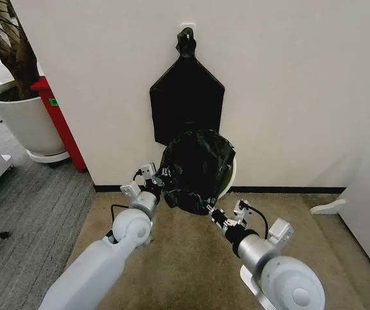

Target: Place the garbage bag over the trash bin.

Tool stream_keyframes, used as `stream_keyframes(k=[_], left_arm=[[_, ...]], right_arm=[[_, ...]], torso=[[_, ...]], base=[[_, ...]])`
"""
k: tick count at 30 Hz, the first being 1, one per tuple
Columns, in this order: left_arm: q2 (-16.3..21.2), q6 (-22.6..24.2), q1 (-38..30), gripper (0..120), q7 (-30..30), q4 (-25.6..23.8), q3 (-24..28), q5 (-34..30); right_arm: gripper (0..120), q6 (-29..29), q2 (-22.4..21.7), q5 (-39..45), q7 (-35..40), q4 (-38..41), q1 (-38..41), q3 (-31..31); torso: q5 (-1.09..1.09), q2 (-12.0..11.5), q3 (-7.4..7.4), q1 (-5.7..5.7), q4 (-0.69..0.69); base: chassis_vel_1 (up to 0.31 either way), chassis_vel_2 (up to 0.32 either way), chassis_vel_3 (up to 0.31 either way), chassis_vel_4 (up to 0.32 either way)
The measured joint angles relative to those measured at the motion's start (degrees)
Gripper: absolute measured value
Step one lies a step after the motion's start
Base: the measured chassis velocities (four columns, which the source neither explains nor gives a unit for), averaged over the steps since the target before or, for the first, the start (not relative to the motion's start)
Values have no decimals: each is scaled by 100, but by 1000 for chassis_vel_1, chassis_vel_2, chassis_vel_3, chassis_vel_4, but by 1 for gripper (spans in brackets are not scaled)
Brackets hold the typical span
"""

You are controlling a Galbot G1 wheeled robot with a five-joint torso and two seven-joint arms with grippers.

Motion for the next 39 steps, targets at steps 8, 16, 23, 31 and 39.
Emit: stream_keyframes(k=[8, 16, 23, 31, 39], left_arm=[[20, 106, 8, 2, -109, -74, -9, -182], [38, 175, -30, 2, -255, -125, -28, -559], [6, 226, -27, 2, -363, -144, -29, -812], [21, 318, -17, 2, -489, -219, -55, -1183], [47, 401, 27, 2, -610, -279, -183, -1415]], right_arm=[[0, 225, 74, -1226, -778, -771, 1, 180], [0, 880, 69, -3052, -2200, -1341, -180, 118], [0, 1382, 112, -3891, -2512, -1783, -62, 133], [0, 1603, 110, -4266, -2496, -2100, 247, 217], [0, 1681, 51, -4384, -2501, -2320, 271, 319]], torso=[[1, 0, 1, 0, 1], [0, 0, 0, 0, 0], [-1, 0, 0, 0, 1], [0, 0, 0, 0, 1], [0, 0, 0, 0, 0]], base=[[0, 0, 0, 0], [0, 0, 0, 0], [0, 0, 0, 0], [0, 0, 0, 0], [0, 0, 0, 0]])
